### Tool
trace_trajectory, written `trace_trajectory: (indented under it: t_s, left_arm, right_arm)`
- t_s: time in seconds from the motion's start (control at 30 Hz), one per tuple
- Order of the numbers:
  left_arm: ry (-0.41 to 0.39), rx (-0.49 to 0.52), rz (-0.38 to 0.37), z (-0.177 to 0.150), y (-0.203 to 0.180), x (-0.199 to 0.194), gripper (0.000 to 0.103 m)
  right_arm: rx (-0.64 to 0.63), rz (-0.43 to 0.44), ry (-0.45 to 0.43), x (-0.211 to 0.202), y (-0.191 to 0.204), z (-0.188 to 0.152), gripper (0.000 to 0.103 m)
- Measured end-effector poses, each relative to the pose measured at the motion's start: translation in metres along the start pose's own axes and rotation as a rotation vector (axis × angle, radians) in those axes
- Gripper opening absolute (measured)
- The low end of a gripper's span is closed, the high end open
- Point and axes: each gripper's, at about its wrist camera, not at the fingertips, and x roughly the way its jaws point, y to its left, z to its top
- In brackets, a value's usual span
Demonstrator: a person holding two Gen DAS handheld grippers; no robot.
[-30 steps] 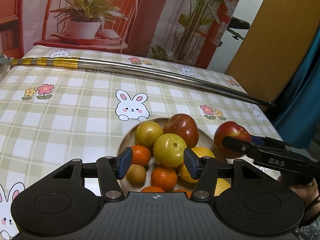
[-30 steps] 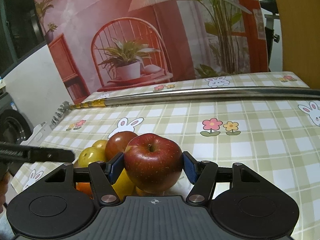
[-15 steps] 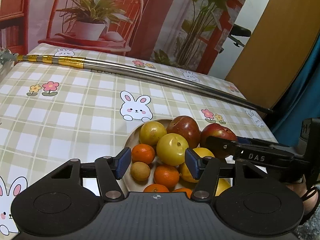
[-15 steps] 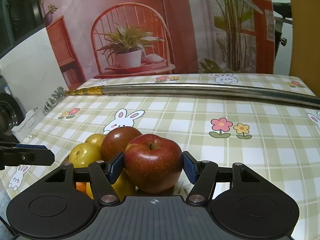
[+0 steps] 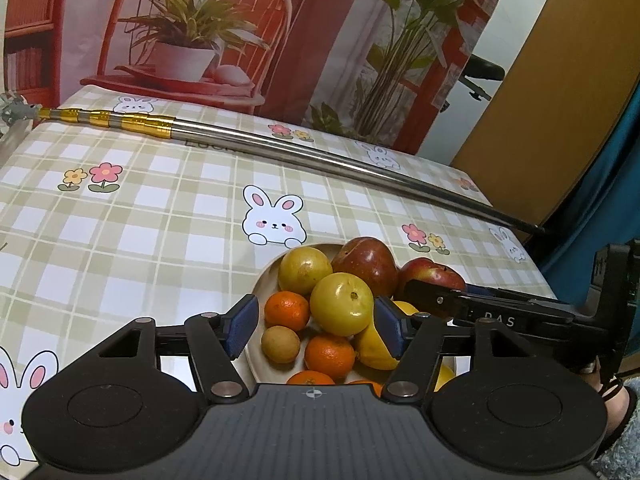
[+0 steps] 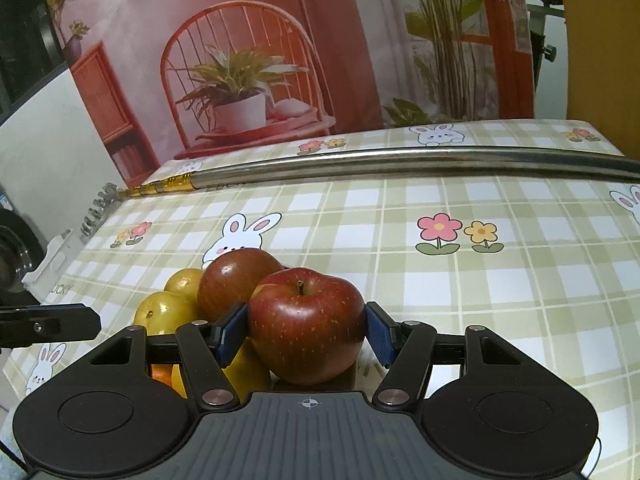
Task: Organize fruits
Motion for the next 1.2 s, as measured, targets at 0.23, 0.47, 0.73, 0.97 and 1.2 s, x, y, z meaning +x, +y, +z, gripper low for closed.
trace_trajectory:
  t_s: [0.23, 0.47, 0.73, 0.97, 1.2]
  left_arm:
    - [-0.003, 0.009, 0.0, 0.0, -0.004, -0.006, 0.069]
    - [-0.029, 0.022, 0.008, 0.002, -0.008, -0.016, 0.072]
    - [-0.092, 0.046, 0.019, 0.006, -0.015, -0.039, 0.096]
    - [-0.163, 0.091, 0.052, 0.019, -0.032, -0.07, 0.103]
    - [-0.257, 0.143, 0.064, 0.032, -0.052, -0.115, 0.103]
  right_arm:
    - [-0.02, -0.021, 0.014, -0.001, 0.005, 0.004, 0.06]
    - [-0.011, -0.029, 0.003, -0.014, 0.005, 0.01, 0.063]
    - [-0.005, -0.043, -0.047, -0.045, 0.008, 0.019, 0.092]
    - [-0.001, -0.053, -0.11, -0.09, 0.02, 0.029, 0.103]
    - [-0.011, -0.054, -0.189, -0.145, 0.038, 0.042, 0.103]
